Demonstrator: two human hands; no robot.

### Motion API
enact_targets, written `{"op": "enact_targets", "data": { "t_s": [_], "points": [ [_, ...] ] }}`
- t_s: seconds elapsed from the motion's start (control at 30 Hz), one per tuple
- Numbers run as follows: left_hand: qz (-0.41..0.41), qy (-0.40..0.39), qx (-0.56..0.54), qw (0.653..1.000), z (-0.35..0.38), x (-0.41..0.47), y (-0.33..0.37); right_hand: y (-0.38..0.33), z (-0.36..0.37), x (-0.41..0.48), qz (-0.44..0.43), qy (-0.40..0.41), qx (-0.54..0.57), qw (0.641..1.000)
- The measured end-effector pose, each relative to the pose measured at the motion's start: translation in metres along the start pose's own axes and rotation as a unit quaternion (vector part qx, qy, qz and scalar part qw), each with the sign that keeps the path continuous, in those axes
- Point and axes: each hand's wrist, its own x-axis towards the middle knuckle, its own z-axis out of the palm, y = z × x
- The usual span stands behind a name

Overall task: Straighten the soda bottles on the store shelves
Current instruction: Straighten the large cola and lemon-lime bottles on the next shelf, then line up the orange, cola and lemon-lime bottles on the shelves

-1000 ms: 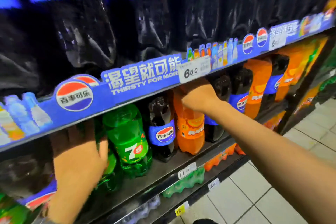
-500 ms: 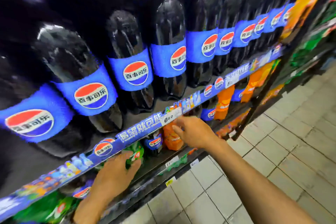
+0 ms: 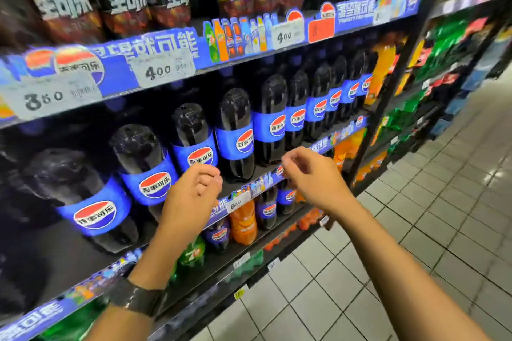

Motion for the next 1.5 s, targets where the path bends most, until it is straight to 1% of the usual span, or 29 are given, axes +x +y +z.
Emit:
{"op": "enact_targets", "data": {
  "t_s": [0.13,0.33,0.5,0.63,0.77,0.9,1.03,1.17,1.23,1.3,1.4,1.5],
  "points": [
    [0.041,-0.020,0.018,0.999,0.016,0.000,0.035,-0.002,-0.034,0.000,0.005,0.048,0.044,0.998],
    [0.092,-0.009,0.018,0.996,0.060,0.022,0.081,0.025,-0.088,0.024,-0.017,0.063,0.058,0.996],
    [0.138,0.022,0.017,0.990,0.138,0.049,0.134,0.065,-0.162,0.059,-0.035,0.078,0.059,0.995],
    [0.157,0.051,0.010,0.986,0.217,0.071,0.182,0.093,-0.236,0.092,-0.061,0.066,0.057,0.994],
    [0.185,0.088,0.012,0.979,0.274,0.095,0.230,0.110,-0.295,0.128,-0.096,0.056,0.030,0.993],
    [0.206,0.093,-0.007,0.974,0.308,0.109,0.270,0.109,-0.338,0.167,-0.133,0.050,0.033,0.989],
    [0.229,0.116,0.012,0.966,0.318,0.133,0.303,0.095,-0.363,0.211,-0.192,0.040,0.050,0.979],
    [0.275,0.168,0.014,0.947,0.318,0.172,0.338,0.070,-0.386,0.262,-0.265,0.041,0.054,0.962],
    [0.315,0.189,0.004,0.930,0.316,0.195,0.364,0.050,-0.402,0.290,-0.312,0.061,0.058,0.946],
    [0.359,0.208,0.016,0.910,0.316,0.220,0.393,0.031,-0.420,0.316,-0.353,0.074,0.050,0.931],
    [0.418,0.226,0.020,0.880,0.322,0.254,0.442,0.005,-0.450,0.350,-0.402,0.102,0.035,0.909],
    [0.451,0.222,0.001,0.864,0.338,0.283,0.479,-0.007,-0.480,0.382,-0.433,0.124,0.031,0.892]
  ]
}}
